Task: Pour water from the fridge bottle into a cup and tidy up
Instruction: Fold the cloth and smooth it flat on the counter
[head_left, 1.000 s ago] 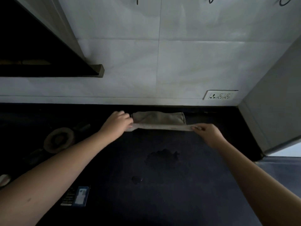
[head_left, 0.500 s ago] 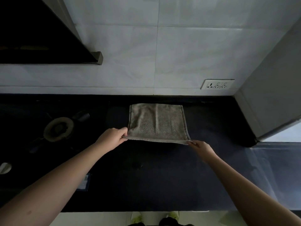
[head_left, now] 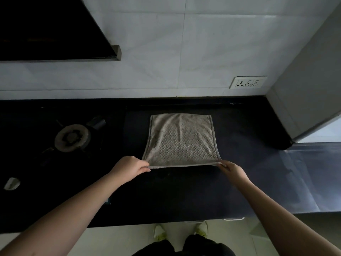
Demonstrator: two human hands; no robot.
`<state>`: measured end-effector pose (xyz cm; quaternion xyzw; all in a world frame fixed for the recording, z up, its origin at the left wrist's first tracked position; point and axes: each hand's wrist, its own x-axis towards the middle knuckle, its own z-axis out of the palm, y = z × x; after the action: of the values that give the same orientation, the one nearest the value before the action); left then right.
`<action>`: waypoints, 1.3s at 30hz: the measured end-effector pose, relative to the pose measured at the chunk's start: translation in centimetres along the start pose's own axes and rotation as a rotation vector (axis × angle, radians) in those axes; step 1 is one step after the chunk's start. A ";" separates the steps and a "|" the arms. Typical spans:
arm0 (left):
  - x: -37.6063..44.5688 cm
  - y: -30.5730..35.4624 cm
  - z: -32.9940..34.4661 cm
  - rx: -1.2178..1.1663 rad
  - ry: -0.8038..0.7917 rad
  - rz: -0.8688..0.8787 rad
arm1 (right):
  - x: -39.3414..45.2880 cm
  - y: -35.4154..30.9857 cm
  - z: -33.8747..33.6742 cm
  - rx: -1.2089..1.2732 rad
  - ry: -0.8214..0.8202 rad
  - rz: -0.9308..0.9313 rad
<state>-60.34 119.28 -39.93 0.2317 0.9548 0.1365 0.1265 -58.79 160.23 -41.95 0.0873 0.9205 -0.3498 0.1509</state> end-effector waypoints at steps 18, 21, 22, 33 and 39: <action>-5.8 4.0 6.4 -0.091 0.069 -0.100 | -4.6 7.4 1.6 -0.291 -0.058 -0.312; -7.2 4.9 8.0 -0.048 0.158 -0.095 | -5.6 8.2 1.6 -0.383 0.013 -0.374; -7.7 5.2 8.5 -0.025 0.190 -0.091 | -6.0 8.3 1.6 -0.407 0.043 -0.400; -10.1 8.1 10.8 0.104 0.288 -0.039 | -8.3 10.2 2.1 -0.532 0.044 -0.480; -9.6 7.5 10.7 0.099 0.271 -0.031 | -9.2 10.3 2.6 -0.454 0.123 -0.474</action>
<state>-45.75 123.26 -45.75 0.2024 0.9721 0.1175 -0.0132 -46.82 165.57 -47.00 -0.1442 0.9770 -0.1554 0.0251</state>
